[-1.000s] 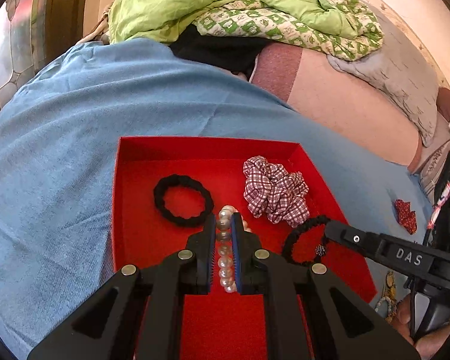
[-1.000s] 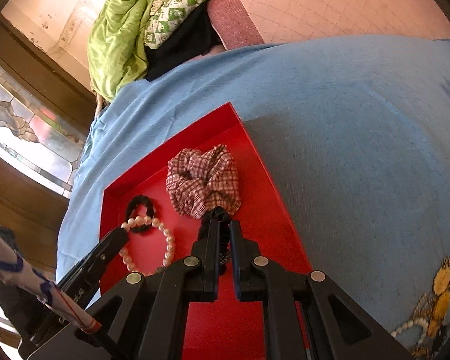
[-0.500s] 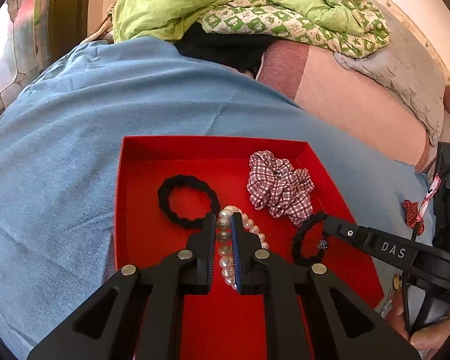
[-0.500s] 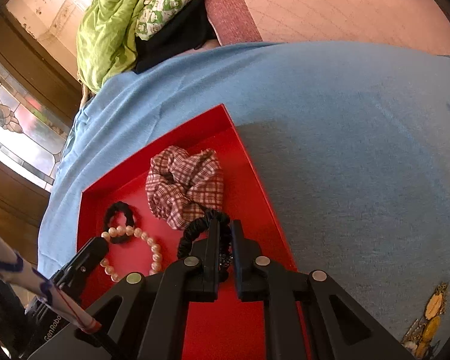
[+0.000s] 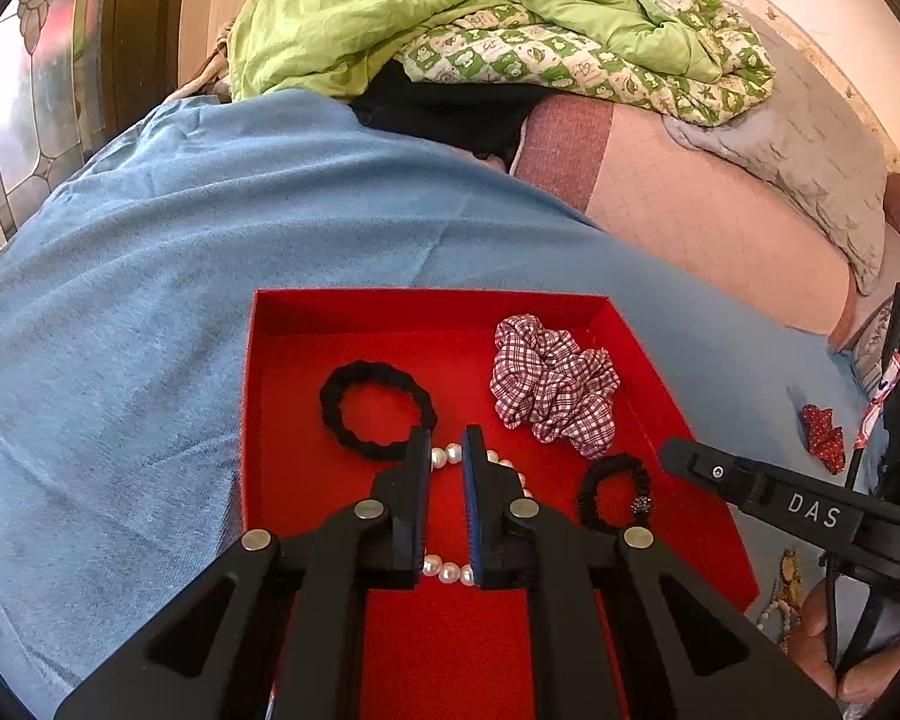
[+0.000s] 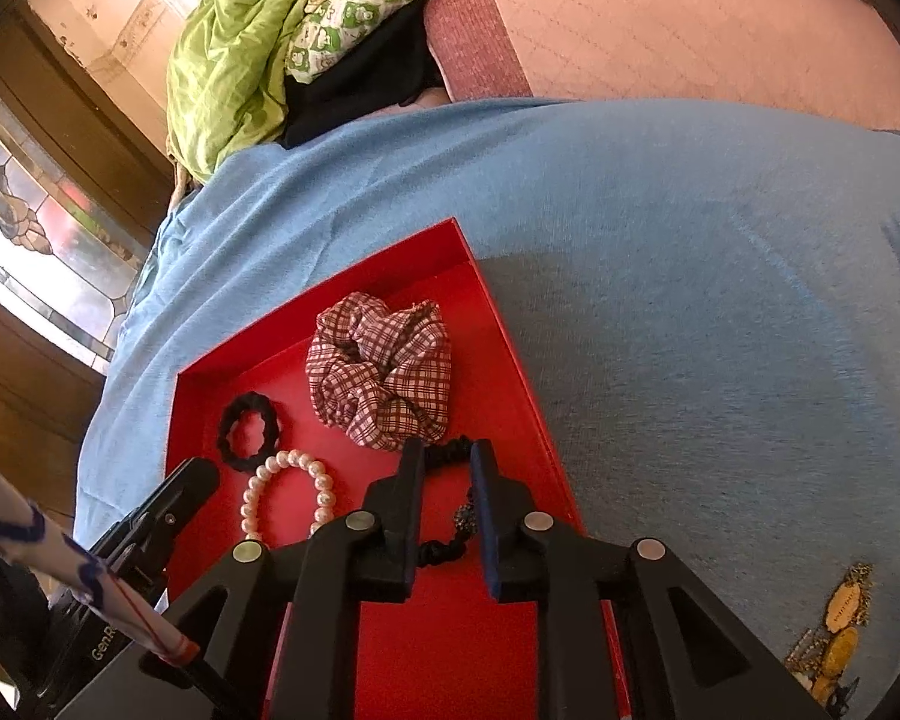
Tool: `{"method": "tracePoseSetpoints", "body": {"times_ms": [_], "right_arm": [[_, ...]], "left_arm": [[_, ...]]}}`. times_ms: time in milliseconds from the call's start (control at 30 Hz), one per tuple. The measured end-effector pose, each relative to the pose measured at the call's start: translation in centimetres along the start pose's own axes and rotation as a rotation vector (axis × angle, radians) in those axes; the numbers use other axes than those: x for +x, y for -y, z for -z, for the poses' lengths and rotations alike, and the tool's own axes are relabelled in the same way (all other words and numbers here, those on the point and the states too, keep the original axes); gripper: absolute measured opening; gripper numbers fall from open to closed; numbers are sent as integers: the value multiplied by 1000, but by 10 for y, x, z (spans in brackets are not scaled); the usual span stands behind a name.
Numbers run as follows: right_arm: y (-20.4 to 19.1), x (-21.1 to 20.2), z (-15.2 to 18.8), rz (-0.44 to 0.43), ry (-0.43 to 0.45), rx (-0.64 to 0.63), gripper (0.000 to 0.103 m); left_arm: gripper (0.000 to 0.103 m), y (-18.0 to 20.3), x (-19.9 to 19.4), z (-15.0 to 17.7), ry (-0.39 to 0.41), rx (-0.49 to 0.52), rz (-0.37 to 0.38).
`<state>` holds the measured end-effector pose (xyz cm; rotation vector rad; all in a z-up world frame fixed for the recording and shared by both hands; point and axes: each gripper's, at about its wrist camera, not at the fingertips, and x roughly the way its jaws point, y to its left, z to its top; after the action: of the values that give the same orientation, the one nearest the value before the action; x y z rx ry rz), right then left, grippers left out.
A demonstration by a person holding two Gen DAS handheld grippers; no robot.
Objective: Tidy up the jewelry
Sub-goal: 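Carry both bracelets into the red tray and open both tools to release them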
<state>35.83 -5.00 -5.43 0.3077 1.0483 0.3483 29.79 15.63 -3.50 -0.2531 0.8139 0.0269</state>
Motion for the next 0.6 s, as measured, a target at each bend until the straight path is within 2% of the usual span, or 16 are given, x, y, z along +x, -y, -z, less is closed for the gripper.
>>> {"method": "tracePoseSetpoints", "body": {"times_ms": [500, 600], "right_arm": [[-3, -35, 26, 0, 5, -35, 17], [-2, -42, 33, 8, 4, -39, 17]], "left_arm": [[11, 16, -16, 6, 25, 26, 0], [27, 19, -21, 9, 38, 34, -13]]}}
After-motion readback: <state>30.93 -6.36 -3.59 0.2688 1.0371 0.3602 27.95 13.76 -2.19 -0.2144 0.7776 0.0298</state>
